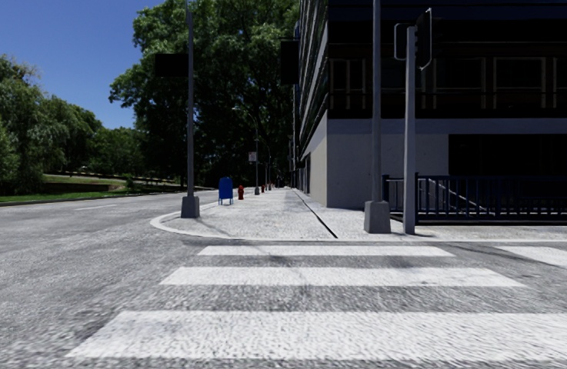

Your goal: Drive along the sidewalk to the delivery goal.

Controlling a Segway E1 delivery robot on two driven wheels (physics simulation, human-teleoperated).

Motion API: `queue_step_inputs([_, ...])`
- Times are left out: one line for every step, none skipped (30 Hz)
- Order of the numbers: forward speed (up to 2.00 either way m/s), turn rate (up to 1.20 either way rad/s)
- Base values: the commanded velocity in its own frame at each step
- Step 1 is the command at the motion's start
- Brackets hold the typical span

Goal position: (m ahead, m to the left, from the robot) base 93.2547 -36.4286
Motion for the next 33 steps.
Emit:
queue_step_inputs([2.0,0.0])
queue_step_inputs([2.0,0.0])
queue_step_inputs([2.0,0.0])
queue_step_inputs([2.0,0.0])
queue_step_inputs([2.0,0.0])
queue_step_inputs([2.0,0.0])
queue_step_inputs([2.0,0.0])
queue_step_inputs([2.0,0.0])
queue_step_inputs([2.0,0.0])
queue_step_inputs([2.0,0.0])
queue_step_inputs([2.0,0.0])
queue_step_inputs([2.0,0.0])
queue_step_inputs([2.0,0.0])
queue_step_inputs([2.0,0.0])
queue_step_inputs([2.0,0.0])
queue_step_inputs([2.0,0.0])
queue_step_inputs([2.0,0.0])
queue_step_inputs([2.0,0.0])
queue_step_inputs([2.0,0.0])
queue_step_inputs([2.0,0.0])
queue_step_inputs([2.0,0.0])
queue_step_inputs([2.0,0.0])
queue_step_inputs([2.0,0.0])
queue_step_inputs([2.0,0.0])
queue_step_inputs([2.0,0.0])
queue_step_inputs([2.0,0.0])
queue_step_inputs([2.0,0.0])
queue_step_inputs([2.0,0.0])
queue_step_inputs([2.0,0.0])
queue_step_inputs([2.0,0.0])
queue_step_inputs([2.0,0.0])
queue_step_inputs([2.0,0.0])
queue_step_inputs([2.0,0.0])
